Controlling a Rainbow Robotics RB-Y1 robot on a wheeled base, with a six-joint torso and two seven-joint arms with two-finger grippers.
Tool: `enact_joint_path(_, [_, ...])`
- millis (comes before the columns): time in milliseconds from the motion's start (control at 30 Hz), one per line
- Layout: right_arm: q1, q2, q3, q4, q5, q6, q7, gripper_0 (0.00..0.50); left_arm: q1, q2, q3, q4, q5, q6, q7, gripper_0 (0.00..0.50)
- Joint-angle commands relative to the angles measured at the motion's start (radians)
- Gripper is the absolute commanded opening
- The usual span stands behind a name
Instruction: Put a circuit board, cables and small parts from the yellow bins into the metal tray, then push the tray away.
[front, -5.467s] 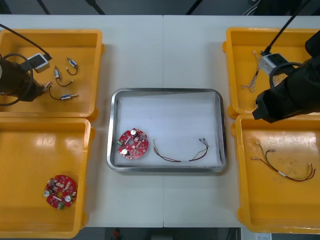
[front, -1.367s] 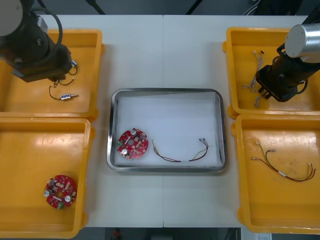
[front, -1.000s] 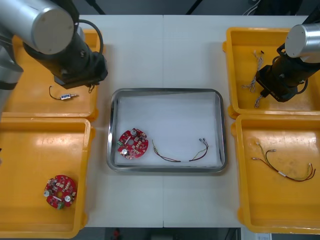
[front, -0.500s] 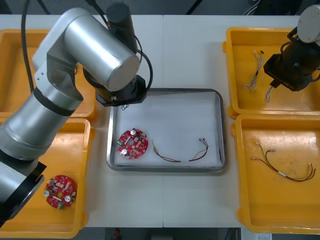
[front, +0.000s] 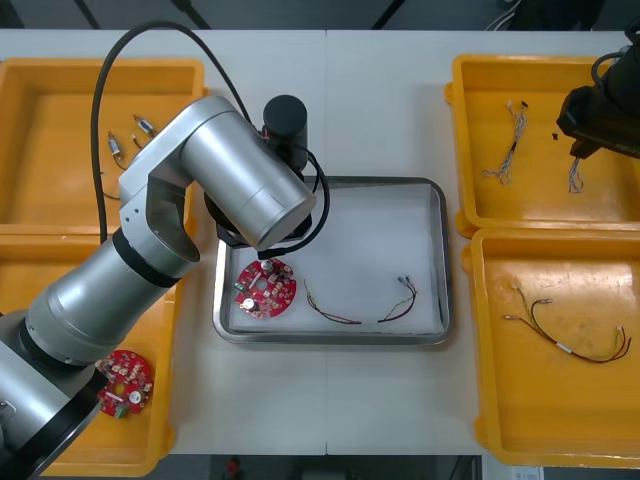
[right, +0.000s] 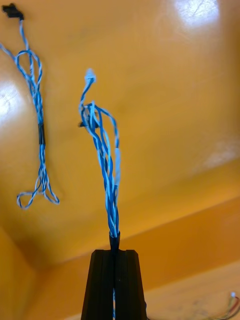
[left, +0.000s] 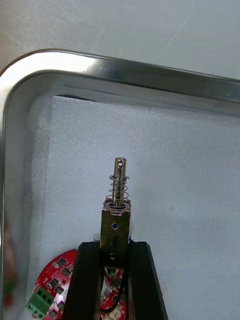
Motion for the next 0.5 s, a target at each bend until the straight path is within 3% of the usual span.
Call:
enact_joint_path(33, [-0.024, -0.076, -0.044, -0.096, -0.024, 0.065, 0.181, 0.0, 0.027, -0.022, -0.029, -0.012, -0.035, -0.057, 0.03, 0.0])
enact_joint_path(167, [-0.02, -0.089, -0.05, -0.149, -0.03, 0.106, 0.278, 0.0, 0.028, -0.022, -0.043, 0.016, -0.088, -0.096, 0.028, 0.0])
enact_joint_path(367, [0.025, -0.092, -0.099, -0.252, -0.038, 0.158, 0.381, 0.0, 0.028, -0.022, -0.044, 0.071, -0.091, -0.131, 0.02, 0.0])
enact_joint_path(500, [0.077, -0.092, -0.136, -0.344, -0.047, 0.186, 0.382, 0.0, 0.028, -0.022, -0.043, 0.073, -0.088, -0.131, 0.017, 0.0])
